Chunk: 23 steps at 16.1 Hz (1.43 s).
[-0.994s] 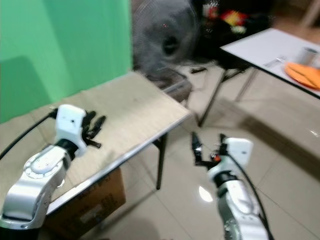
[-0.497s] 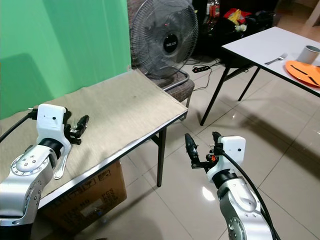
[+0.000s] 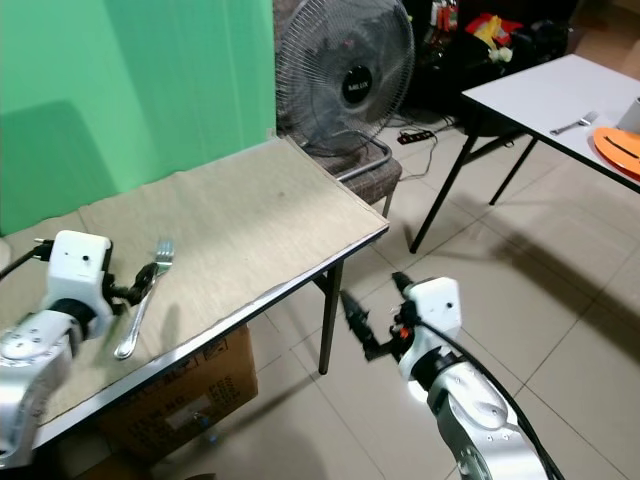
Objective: Setting the table
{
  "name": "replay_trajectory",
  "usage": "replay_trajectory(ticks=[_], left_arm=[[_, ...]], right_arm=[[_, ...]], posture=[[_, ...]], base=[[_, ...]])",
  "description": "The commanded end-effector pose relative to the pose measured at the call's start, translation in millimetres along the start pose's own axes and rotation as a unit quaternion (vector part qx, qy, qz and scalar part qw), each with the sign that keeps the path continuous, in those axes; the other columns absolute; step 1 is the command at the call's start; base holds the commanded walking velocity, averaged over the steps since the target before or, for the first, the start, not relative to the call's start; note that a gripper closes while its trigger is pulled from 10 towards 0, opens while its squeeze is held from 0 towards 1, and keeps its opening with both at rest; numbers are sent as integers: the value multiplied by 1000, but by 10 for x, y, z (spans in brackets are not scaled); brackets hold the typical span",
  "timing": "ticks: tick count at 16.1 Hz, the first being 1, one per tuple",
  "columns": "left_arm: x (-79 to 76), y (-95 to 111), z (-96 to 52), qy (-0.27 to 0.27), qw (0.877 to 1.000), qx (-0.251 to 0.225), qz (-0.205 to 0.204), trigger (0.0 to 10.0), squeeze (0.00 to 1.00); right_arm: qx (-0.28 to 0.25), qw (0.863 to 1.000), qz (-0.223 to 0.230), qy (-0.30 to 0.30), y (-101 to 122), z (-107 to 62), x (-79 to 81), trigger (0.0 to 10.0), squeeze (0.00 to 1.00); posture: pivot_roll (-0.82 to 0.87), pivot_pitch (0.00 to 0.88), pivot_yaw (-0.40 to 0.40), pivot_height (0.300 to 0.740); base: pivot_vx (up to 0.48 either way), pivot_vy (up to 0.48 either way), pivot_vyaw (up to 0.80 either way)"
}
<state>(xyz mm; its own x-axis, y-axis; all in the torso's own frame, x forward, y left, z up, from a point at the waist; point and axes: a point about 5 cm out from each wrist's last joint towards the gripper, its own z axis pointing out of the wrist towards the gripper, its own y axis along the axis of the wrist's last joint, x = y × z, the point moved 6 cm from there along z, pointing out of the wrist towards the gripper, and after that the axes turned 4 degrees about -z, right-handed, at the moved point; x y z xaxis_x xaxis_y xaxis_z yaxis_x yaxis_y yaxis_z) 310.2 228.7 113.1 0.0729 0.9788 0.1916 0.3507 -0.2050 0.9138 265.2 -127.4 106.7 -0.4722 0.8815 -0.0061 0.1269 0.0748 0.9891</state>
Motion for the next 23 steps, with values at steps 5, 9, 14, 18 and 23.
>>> replay_trajectory(ticks=[5, 9, 14, 18, 23], left_arm=[[177, -110, -45, -8, 999, 45, 20, 10000, 0], [197, -199, -115, -26, 997, 76, 22, 10000, 0], [55, -136, 33, -55, 996, 65, 24, 10000, 0], [28, -174, 138, -45, 996, 74, 21, 10000, 0], [-235, -144, 250, -84, 994, 64, 13, 10000, 0]], right_arm=[[-3, 998, -32, 60, 98, -21, 150, 10000, 0], [17, 994, -23, 103, 4, -94, 226, 10000, 898], [26, 992, -7, 126, -60, -122, 310, 10000, 1000], [31, 993, -14, 113, -81, -153, 289, 10000, 1000], [41, 994, -19, 100, -120, -168, 277, 10000, 0]], posture=[[79, 0, -30, 740], [90, 0, -44, 740], [69, 0, -37, 740], [31, 0, -23, 740], [4, 0, -26, 740]], base=[[0, 0, 0], [0, 0, 0], [0, 0, 0], [0, 0, 0], [0, 0, 0]])
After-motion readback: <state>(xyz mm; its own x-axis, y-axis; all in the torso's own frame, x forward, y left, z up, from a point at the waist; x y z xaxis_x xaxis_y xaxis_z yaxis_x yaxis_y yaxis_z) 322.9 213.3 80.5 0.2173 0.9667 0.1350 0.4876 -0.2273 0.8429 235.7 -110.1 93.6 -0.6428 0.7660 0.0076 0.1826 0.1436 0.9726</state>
